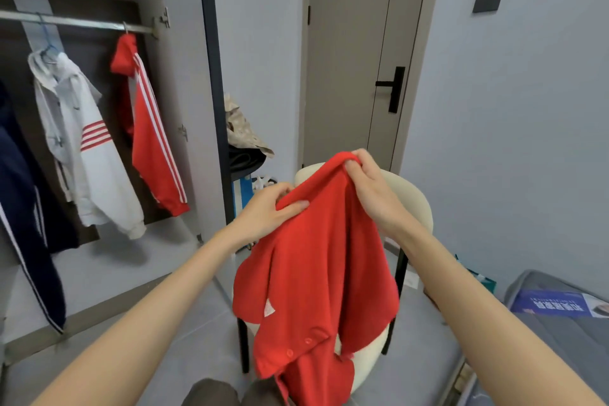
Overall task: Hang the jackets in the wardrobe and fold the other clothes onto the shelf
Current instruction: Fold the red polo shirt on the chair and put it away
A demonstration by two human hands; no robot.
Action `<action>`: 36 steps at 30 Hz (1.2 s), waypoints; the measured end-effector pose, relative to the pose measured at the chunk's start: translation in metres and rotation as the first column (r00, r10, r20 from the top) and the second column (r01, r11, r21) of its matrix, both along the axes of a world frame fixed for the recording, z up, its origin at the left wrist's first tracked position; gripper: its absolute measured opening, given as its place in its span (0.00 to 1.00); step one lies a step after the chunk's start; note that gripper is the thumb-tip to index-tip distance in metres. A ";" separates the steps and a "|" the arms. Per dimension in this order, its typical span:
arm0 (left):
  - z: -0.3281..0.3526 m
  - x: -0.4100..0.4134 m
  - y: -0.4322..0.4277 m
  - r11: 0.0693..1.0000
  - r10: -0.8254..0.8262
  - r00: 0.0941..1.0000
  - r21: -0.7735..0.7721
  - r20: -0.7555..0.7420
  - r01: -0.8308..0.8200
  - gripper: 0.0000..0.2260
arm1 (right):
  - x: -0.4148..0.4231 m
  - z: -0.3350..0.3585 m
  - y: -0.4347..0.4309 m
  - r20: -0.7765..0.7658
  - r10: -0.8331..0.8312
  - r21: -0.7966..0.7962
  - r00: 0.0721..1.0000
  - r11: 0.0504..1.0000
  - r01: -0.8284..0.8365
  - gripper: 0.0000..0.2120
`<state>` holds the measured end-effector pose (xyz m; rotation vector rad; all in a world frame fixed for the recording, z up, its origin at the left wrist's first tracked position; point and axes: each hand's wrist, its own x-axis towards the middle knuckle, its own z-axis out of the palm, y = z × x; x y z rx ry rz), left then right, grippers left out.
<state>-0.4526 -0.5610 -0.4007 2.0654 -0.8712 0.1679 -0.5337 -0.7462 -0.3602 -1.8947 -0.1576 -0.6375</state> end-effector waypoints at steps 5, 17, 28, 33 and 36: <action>-0.036 0.007 0.025 0.959 0.174 0.985 0.229 -0.008 -0.168 0.05 | 0.006 0.004 -0.012 -0.009 -0.136 0.312 0.991 0.941 0.132 0.08; 0.031 -0.006 0.003 0.999 0.042 0.998 -0.005 0.046 -0.041 0.06 | -0.009 -0.039 0.006 -0.168 0.073 -0.267 0.983 0.957 -0.116 0.17; 0.007 -0.012 0.017 0.988 -0.147 0.909 -0.102 -0.391 0.116 0.33 | -0.015 -0.011 0.017 -0.045 0.034 0.219 0.998 0.975 -0.024 0.09; -0.042 -0.017 0.014 0.970 -0.181 0.861 0.060 -0.476 0.236 0.48 | -0.013 0.005 0.013 -0.036 0.060 0.325 0.998 0.945 -0.045 0.09; -0.049 -0.021 -0.004 0.979 -0.186 0.777 -0.044 -0.602 0.199 0.43 | -0.014 0.009 0.010 -0.088 0.071 0.371 0.994 0.928 -0.033 0.09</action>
